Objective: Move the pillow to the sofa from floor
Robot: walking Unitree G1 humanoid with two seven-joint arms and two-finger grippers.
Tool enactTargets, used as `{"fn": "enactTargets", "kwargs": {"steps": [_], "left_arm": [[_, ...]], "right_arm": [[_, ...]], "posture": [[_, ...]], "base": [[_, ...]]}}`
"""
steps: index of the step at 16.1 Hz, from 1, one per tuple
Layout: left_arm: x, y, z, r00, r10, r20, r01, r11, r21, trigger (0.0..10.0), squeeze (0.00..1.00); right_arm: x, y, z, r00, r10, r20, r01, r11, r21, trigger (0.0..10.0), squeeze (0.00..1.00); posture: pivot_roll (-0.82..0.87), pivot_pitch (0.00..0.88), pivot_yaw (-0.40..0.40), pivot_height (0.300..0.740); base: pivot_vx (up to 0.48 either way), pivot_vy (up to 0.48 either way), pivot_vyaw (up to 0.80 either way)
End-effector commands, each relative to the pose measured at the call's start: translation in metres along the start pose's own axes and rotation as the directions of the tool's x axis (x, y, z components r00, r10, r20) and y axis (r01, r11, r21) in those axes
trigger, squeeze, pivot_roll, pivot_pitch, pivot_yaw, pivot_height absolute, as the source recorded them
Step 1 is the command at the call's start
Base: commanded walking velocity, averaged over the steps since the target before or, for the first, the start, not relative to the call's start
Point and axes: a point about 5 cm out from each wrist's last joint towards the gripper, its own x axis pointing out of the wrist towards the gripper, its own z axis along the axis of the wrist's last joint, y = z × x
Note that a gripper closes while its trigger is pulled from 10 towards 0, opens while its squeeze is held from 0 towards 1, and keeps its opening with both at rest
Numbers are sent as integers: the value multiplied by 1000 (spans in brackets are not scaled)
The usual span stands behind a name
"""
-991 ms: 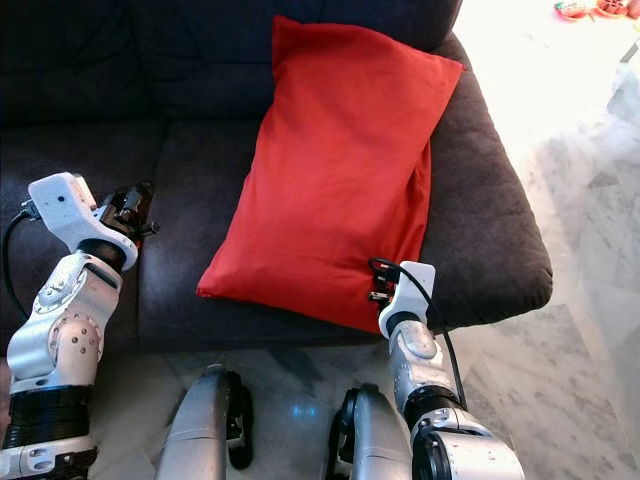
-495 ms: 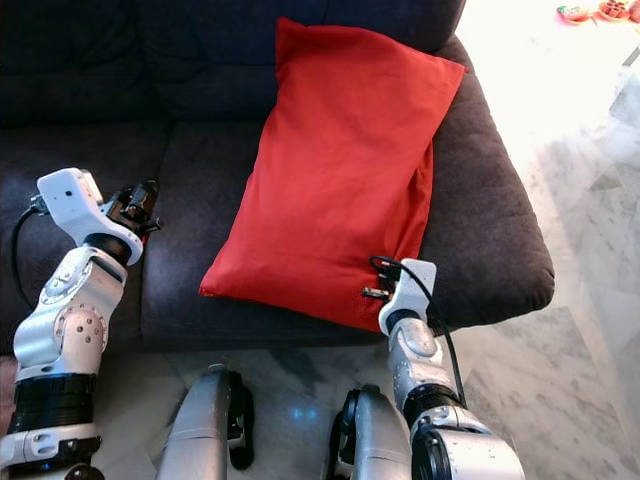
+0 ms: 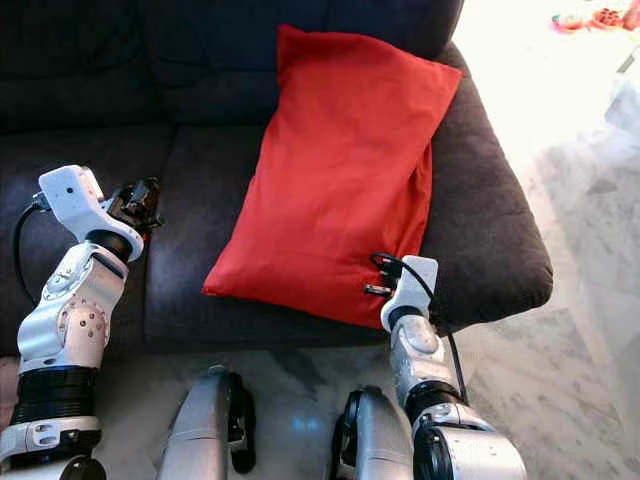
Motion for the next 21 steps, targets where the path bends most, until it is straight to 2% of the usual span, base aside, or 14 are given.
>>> {"fn": "enactTargets", "kwargs": {"steps": [1, 2, 3, 4, 6, 7, 10, 12, 16, 17, 18, 20, 21], "left_arm": [[1, 3, 4, 1000, 7, 19, -7, 1000, -3, 10000, 0], [2, 3, 5, 1000, 7, 23, -7, 1000, -2, 10000, 0], [2, 4, 5, 1000, 7, 24, -7, 1000, -1, 10000, 0], [3, 4, 5, 1000, 6, 26, -6, 1000, -1, 10000, 0], [4, 3, 4, 1000, 6, 29, -6, 1000, -2, 10000, 0], [5, 3, 4, 999, 6, 32, -6, 1000, -3, 10000, 0], [5, 3, 5, 999, 11, 39, -11, 1000, -6, 10000, 0], [5, 4, 5, 999, 12, 42, -12, 1000, -5, 10000, 0], [4, 3, 1, 1000, 4, 28, -4, 1000, 1, 10000, 0], [4, 2, 0, 1000, 1, 23, -1, 1000, 3, 10000, 0], [4, 1, 0, 1000, -1, 22, 1, 1000, 2, 10000, 0], [2, 1, -2, 1000, -6, 13, 6, 1000, 6, 10000, 0], [2, 1, -3, 1000, -7, 8, 7, 1000, 9, 10000, 0]], "right_arm": [[2, -1, 4, 1000, -12, 3, 12, 1000, -27, 0, 0], [4, -5, 14, 999, -38, 29, 40, 996, -85, 863, 0], [7, -7, 26, 996, -46, 71, 55, 991, -123, 10000, 0], [10, -12, 50, 987, -59, 151, 80, 987, -142, 10000, 0], [13, -17, 81, 967, -61, 249, 115, 971, -209, 10000, 0], [13, -21, 111, 939, -66, 337, 151, 961, -232, 10000, 0], [13, -26, 135, 917, -71, 392, 184, 949, -258, 10000, 0], [12, -24, 143, 908, -55, 416, 198, 931, -308, 10000, 0], [8, -40, 130, 916, -120, 382, 248, 919, -307, 10000, 0], [6, -46, 108, 934, -148, 325, 256, 912, -321, 10000, 0], [4, -51, 96, 941, -172, 292, 268, 906, -328, 10000, 0], [-5, -66, 64, 942, -257, 215, 319, 885, -339, 10000, 0], [-8, -68, 55, 942, -271, 196, 324, 884, -336, 10000, 0]], "posture": [[111, 189, 15, 657], [107, 186, 16, 657], [101, 185, 17, 657], [93, 182, 17, 657], [83, 179, 17, 657], [81, 177, 16, 657], [81, 179, 16, 657], [82, 183, 15, 657], [75, 188, 13, 657], [80, 189, 12, 657], [81, 189, 11, 657], [77, 191, 12, 657], [77, 191, 13, 657]], "base": [[0, 0, 0], [0, 0, 0], [0, 0, 0], [0, 0, 0], [0, 0, 0], [0, 0, 0], [0, 0, 0], [0, 0, 0], [0, 0, 0], [0, 0, 0], [0, 0, 0], [0, 0, 0], [0, 0, 0]]}}
